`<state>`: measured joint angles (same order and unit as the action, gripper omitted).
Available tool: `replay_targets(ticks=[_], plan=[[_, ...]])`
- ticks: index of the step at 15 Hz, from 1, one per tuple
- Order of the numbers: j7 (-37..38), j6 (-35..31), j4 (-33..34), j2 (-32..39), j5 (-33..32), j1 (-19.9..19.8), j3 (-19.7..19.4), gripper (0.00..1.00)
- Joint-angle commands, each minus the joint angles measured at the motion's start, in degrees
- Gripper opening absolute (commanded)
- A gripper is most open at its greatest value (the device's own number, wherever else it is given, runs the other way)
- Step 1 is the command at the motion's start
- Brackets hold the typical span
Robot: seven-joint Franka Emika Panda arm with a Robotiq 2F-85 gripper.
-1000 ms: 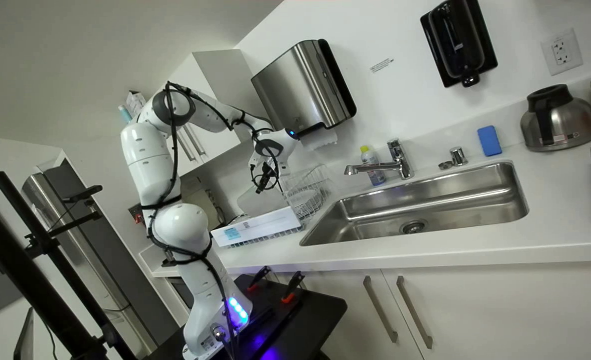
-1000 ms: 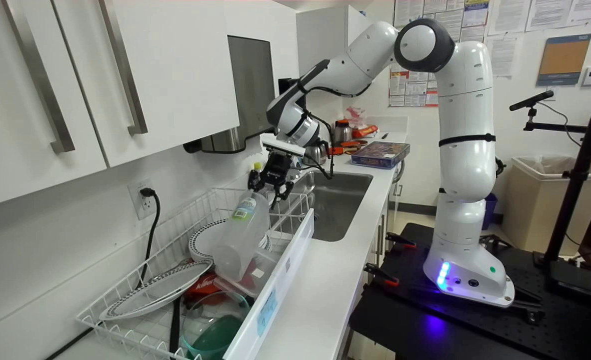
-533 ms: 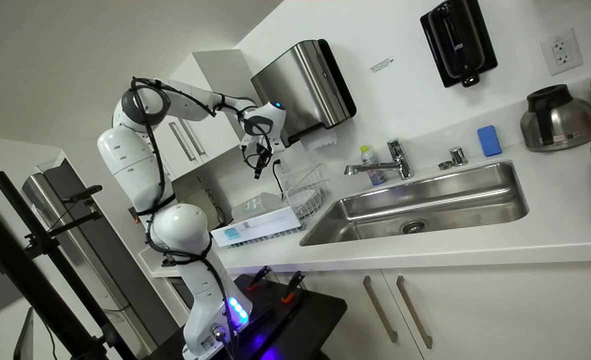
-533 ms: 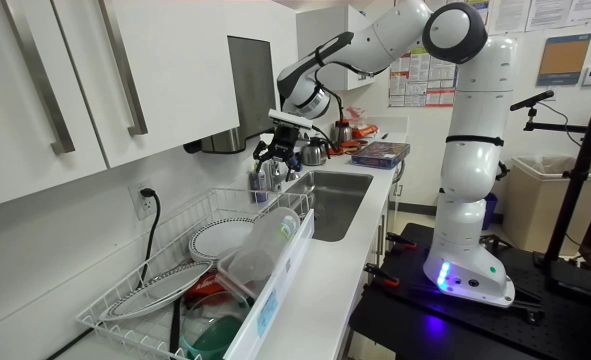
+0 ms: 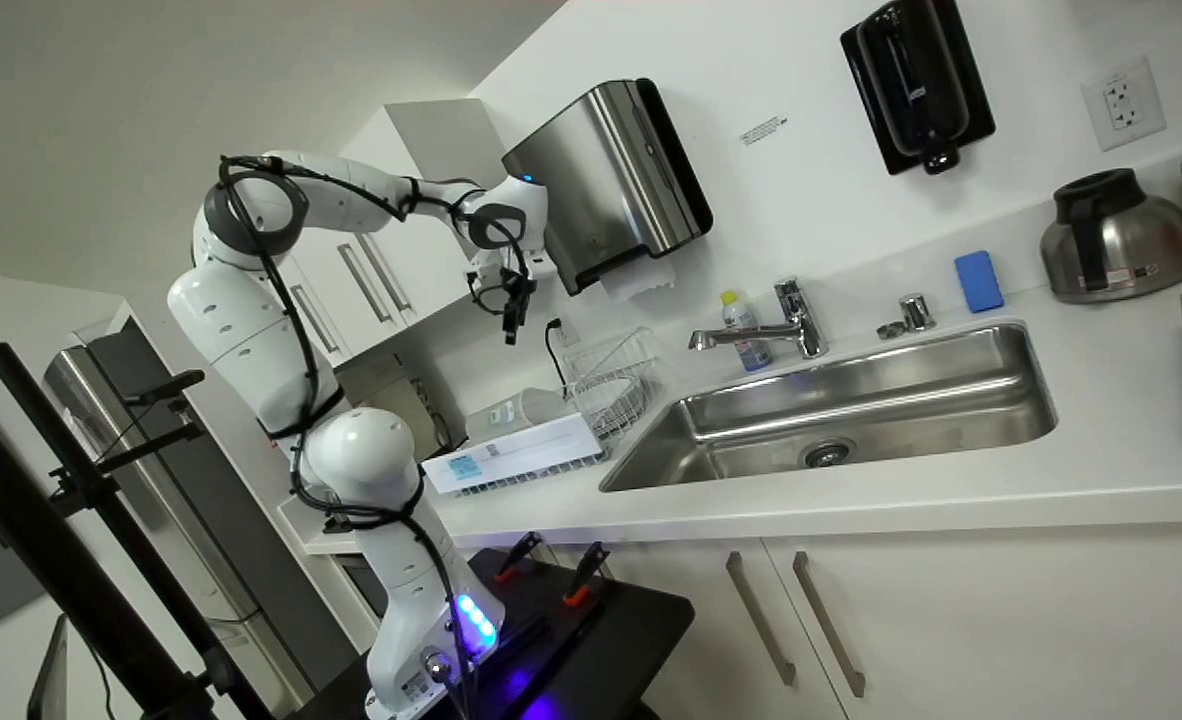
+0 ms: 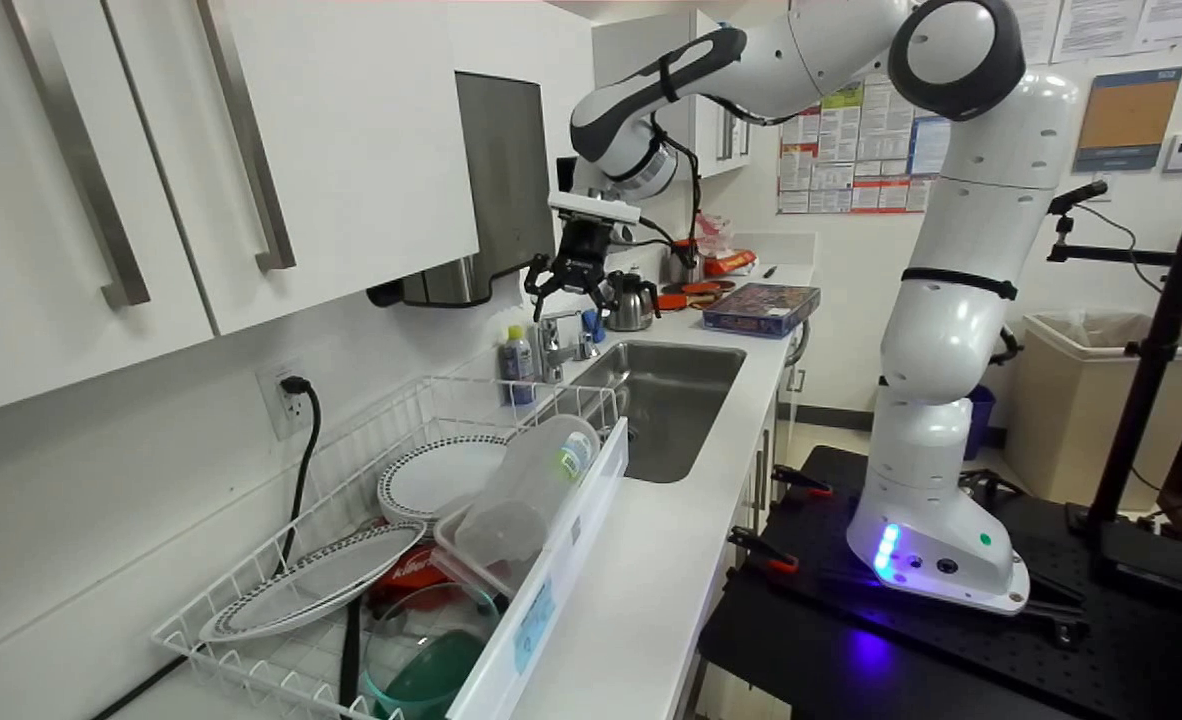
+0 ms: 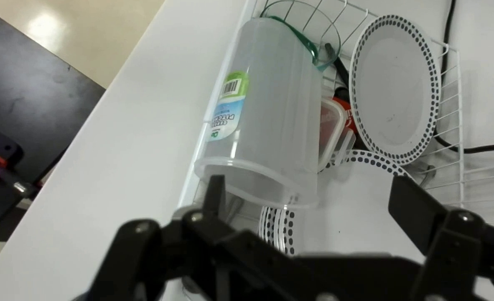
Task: Move the jar from the sink to the dish rack
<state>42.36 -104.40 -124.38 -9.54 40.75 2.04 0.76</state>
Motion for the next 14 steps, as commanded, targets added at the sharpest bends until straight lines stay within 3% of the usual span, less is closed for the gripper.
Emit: replay_targets(ticks=[1,14], plan=[[3.0,1.5,-1.1,-2.8,-3.8,-1.2,0.8,1.0],[0.7,3.9,-1.0,-13.2,-16.1,-4.9,-0.1,1.0]])
